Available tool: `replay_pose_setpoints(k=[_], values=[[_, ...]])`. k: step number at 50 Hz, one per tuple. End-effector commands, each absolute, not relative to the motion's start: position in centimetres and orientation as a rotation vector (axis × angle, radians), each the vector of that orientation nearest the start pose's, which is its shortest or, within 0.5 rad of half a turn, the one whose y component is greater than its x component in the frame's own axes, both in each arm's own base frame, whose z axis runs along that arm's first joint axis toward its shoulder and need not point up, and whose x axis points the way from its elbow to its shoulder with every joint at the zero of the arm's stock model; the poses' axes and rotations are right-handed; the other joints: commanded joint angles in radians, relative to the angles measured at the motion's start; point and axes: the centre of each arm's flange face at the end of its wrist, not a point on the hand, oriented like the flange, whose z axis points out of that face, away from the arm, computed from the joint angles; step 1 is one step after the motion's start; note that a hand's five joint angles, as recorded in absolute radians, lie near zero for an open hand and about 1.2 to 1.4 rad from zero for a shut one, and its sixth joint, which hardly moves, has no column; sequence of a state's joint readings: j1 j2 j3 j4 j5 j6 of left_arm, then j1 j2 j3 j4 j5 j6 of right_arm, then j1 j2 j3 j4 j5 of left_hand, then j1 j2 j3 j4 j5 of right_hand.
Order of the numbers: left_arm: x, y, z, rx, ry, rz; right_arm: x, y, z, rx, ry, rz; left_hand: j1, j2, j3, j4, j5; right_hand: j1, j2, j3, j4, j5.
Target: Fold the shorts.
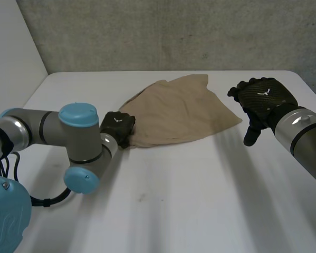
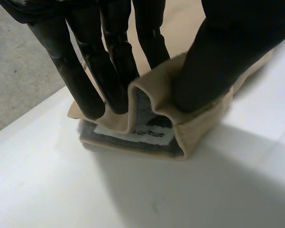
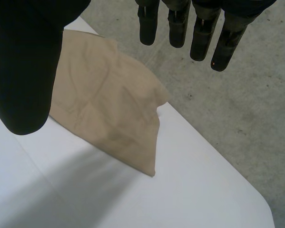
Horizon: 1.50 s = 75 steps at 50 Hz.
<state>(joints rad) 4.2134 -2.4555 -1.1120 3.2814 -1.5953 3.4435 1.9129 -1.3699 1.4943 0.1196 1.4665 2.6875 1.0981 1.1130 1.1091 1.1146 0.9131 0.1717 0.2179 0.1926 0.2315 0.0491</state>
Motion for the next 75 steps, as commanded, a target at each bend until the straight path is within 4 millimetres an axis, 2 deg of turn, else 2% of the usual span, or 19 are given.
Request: replay_pose_setpoints(k=[1, 8, 19, 27, 32, 38, 39, 42, 43, 46, 47, 50, 51, 54, 58, 61, 65, 69, 75], values=[[-31.8, -34.7, 12.3, 0.921, 2.363, -1.979, 24.3, -26.3, 25.8, -1.048, 2.234, -1.922, 0.298, 0.283, 0.287, 0.282, 0.309, 0.003, -0.043, -0.018, -0.057, -0.049], [-29.5, -36.3, 15.6, 0.800, 2.302, -2.034, 24.3, -26.2, 25.9, -1.048, 2.233, -1.924, 0.298, 0.283, 0.287, 0.282, 0.309, 0.003, -0.043, -0.018, -0.057, -0.049], [-22.4, -39.2, 30.3, 0.431, 1.825, -2.413, 24.3, -26.0, 26.1, -1.047, 2.225, -1.934, 0.298, 0.283, 0.287, 0.282, 0.309, 0.003, -0.043, -0.018, -0.057, -0.049], [-18.2, -38.8, 42.3, 0.200, 1.218, -2.705, 24.2, -25.8, 27.1, -1.037, 2.197, -1.971, 0.298, 0.283, 0.287, 0.282, 0.309, 0.003, -0.043, -0.018, -0.057, -0.049], [-19.2, -37.8, 44.5, 0.196, 1.119, -2.785, 24.2, -25.6, 27.4, -1.034, 2.193, -1.979, 0.298, 0.283, 0.287, 0.282, 0.309, 0.003, -0.043, -0.018, -0.057, -0.049], [-24.8, -36.5, 41.9, 0.398, 1.212, -2.877, 24.4, -25.2, 27.8, -1.040, 2.170, -1.992, 0.298, 0.283, 0.287, 0.282, 0.309, 0.003, -0.043, -0.018, -0.057, -0.049], [-27.1, -36.1, 40.0, 0.483, 1.279, -2.893, 24.4, -25.2, 27.8, -1.040, 2.170, -1.992, 0.298, 0.283, 0.287, 0.282, 0.309, 0.003, -0.043, -0.018, -0.057, -0.049], [-30.5, -35.2, 36.3, 0.624, 1.408, -2.895, 24.4, -25.1, 27.9, -1.039, 2.169, -1.994, 0.298, 0.283, 0.287, 0.282, 0.309, 0.003, -0.043, -0.018, -0.057, -0.049], [-32.7, -34.2, 33.7, 0.728, 1.493, -2.885, 24.4, -25.1, 27.9, -1.039, 2.168, -1.996, 0.298, 0.283, 0.287, 0.282, 0.309, 0.003, -0.043, -0.018, -0.057, -0.049], [-35.5, -32.5, 29.5, 0.893, 1.629, -2.847, 24.3, -25.0, 28.2, -1.037, 2.158, -2.007, 0.298, 0.283, 0.287, 0.282, 0.309, 0.003, -0.043, -0.018, -0.057, -0.049], [-37.0, -31.2, 26.7, 1.001, 1.722, -2.809, 24.3, -25.0, 28.2, -1.037, 2.158, -2.007, 0.298, 0.283, 0.287, 0.282, 0.309, 0.003, -0.043, -0.018, -0.057, -0.049], [-39.1, -28.4, 22.7, 1.179, 1.848, -2.738, 24.3, -25.0, 28.3, -1.037, 2.156, -2.009, 0.298, 0.283, 0.287, 0.282, 0.309, 0.003, -0.043, -0.018, -0.057, -0.049], [-40.2, -26.1, 20.3, 1.306, 1.921, -2.688, 24.3, -25.0, 28.3, -1.037, 2.156, -2.009, 0.298, 0.283, 0.287, 0.282, 0.309, 0.003, -0.043, -0.018, -0.057, -0.049], [-41.3, -22.8, 17.5, 1.479, 2.014, -2.608, 24.3, -25.0, 28.3, -1.035, 2.158, -2.009, 0.298, 0.283, 0.287, 0.282, 0.309, 0.003, -0.043, -0.018, -0.057, -0.049], [-41.5, -17.0, 14.5, 1.780, 2.113, -2.458, 24.2, -25.1, 28.2, -1.035, 2.162, -2.009, -0.366, -0.381, -0.377, -0.383, -0.356, 0.003, -0.043, -0.018, -0.057, -0.049], [-41.7, -15.3, 15.2, 1.843, 2.091, -2.475, 24.2, -25.2, 28.1, -1.034, 2.166, -2.006, -0.418, -0.432, -0.429, -0.434, -0.407, 0.003, -0.043, -0.018, -0.057, -0.049], [-41.4, -15.2, 18.5, 1.787, 2.005, -2.590, 24.3, -25.2, 27.9, -1.044, 2.166, -1.994, -0.515, -0.529, -0.525, -0.531, -0.504, 0.003, -0.043, -0.018, -0.057, -0.049], [-38.4, -19.9, 23.3, 1.475, 1.925, -2.688, 24.6, -25.2, 26.5, -1.087, 2.189, -1.929, -0.515, -0.530, -0.526, -0.531, -0.504, 0.003, -0.043, -0.018, -0.057, -0.049], [-34.2, -23.4, 24.9, 1.147, 2.009, -2.569, 25.2, -24.7, 24.4, -1.281, 2.176, -1.860, -0.503, -0.518, -0.514, -0.519, -0.492, 0.003, -0.043, -0.018, -0.057, -0.049]])
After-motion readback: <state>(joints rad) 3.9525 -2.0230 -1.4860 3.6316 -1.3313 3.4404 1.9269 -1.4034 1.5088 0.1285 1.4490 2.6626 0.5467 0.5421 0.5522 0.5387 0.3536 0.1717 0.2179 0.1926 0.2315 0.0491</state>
